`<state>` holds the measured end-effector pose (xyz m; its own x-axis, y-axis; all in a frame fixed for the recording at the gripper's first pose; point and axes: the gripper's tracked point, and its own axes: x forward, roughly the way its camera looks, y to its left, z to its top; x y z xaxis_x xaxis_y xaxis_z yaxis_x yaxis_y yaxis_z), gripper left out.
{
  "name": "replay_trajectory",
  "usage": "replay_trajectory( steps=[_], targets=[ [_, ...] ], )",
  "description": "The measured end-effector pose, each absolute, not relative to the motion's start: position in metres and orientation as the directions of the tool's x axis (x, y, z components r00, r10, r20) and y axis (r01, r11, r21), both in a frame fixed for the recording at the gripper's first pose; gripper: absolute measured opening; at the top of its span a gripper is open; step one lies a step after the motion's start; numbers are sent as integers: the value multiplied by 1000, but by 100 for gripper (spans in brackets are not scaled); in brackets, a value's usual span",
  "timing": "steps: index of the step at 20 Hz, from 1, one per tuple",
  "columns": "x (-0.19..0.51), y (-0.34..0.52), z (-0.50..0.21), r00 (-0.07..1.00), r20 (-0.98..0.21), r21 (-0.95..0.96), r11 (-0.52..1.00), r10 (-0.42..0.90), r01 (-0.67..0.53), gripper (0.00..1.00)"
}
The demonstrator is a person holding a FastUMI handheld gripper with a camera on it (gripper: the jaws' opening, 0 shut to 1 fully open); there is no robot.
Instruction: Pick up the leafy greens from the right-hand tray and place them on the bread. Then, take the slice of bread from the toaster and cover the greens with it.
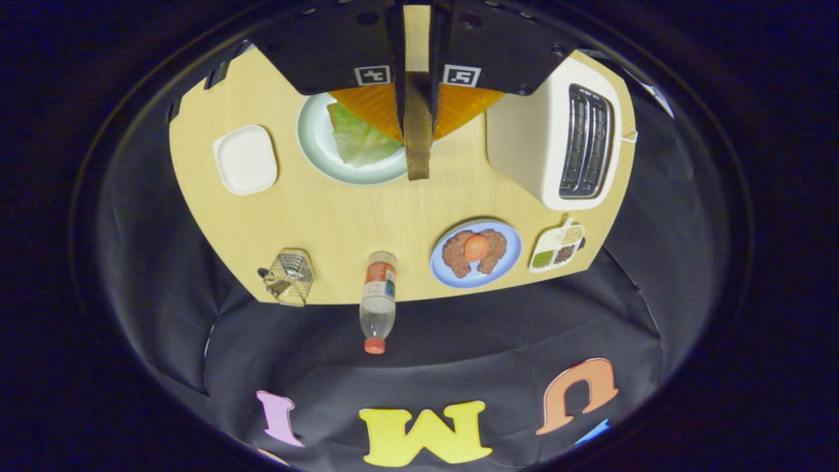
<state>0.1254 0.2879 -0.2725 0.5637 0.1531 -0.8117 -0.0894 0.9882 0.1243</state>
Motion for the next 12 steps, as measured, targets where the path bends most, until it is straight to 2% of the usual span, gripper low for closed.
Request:
replay_trajectory(
  steps=[6,10,11,12],
  targets=[
    [131,277,-308,513,-838,177,982,185,-65,14],
    [145,260,-318,517,-837,171,983,180,-64,15],
    [145,255,-320,516,-839,162,985,173,-66,27],
    [146,253,-322,513,-840,167,984,178,-69,27]
  ],
)
